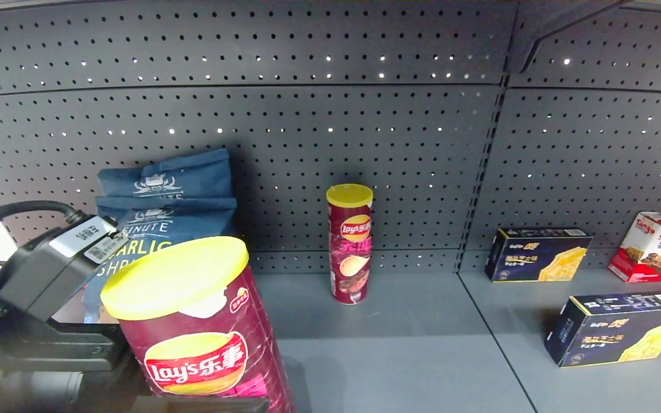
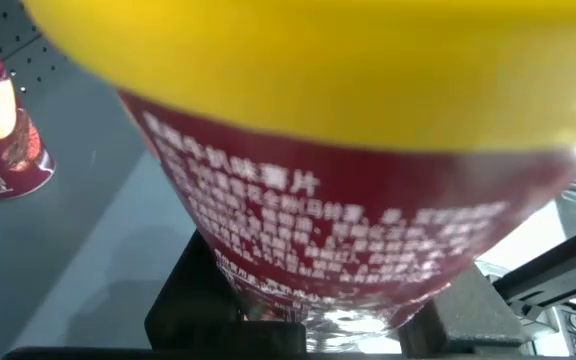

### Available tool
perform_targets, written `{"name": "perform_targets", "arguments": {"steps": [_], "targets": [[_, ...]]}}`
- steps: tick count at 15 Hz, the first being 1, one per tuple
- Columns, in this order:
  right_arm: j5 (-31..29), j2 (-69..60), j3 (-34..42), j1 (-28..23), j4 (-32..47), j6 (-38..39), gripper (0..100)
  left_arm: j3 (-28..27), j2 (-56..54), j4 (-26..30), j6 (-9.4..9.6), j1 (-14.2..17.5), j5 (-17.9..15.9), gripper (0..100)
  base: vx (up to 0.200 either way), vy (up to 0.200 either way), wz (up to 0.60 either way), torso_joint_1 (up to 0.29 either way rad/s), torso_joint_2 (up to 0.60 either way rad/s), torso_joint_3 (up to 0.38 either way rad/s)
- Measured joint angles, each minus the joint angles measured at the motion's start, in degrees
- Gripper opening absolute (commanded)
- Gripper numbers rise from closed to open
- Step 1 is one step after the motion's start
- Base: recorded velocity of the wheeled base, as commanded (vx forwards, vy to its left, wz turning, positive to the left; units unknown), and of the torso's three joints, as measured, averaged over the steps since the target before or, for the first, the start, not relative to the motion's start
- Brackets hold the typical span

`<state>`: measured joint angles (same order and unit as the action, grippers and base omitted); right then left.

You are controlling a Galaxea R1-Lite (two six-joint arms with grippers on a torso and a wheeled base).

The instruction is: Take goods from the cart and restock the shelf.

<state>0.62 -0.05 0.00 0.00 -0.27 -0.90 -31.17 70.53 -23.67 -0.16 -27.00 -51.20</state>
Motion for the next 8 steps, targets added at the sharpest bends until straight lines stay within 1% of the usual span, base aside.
{"name": "perform_targets", "arguments": {"steps": [1,2,3,4,5,6,7,8], "targets": [[-1.00,0.21,0.00,-0.13,-0.02,0.68,100,0.56,-0.09,0.02,-0.02,0.11,0.34,0,0.000,0.000,0.00,0.000,0.00,0.000],[-2.78,0.62,-0.22,-0.29,-0.13,4.02,100,1.27,-0.37,0.15,0.00,0.16,1.30,0,0.000,0.000,0.00,0.000,0.00,0.000],[-3.49,1.65,-2.01,-0.22,0.16,7.13,100,1.82,-0.83,0.24,0.00,0.27,2.71,0,0.000,0.000,0.00,0.000,0.00,0.000],[-3.16,3.85,-6.14,0.41,1.22,9.22,100,2.40,-1.24,0.41,0.09,0.24,3.80,0,0.000,0.000,0.00,0.000,0.00,0.000],[-1.52,6.77,-11.59,1.90,2.84,8.95,100,2.89,-1.55,0.41,0.16,0.20,5.83,0,0.000,0.000,0.00,0.000,0.00,0.000],[0.11,9.75,-16.99,4.96,4.32,5.90,100,2.95,-1.83,0.17,0.16,0.13,8.14,0,0.000,0.000,0.00,0.000,0.00,0.000],[1.15,13.06,-21.41,9.42,5.57,1.91,100,2.95,-2.29,0.39,0.16,-0.11,8.97,0,0.000,0.000,0.00,0.000,0.00,0.000],[1.67,16.36,-24.14,12.87,6.36,-0.82,100,2.95,-2.73,0.52,0.06,-0.23,9.11,0,0.000,0.000,0.00,0.000,0.00,0.000]]}}
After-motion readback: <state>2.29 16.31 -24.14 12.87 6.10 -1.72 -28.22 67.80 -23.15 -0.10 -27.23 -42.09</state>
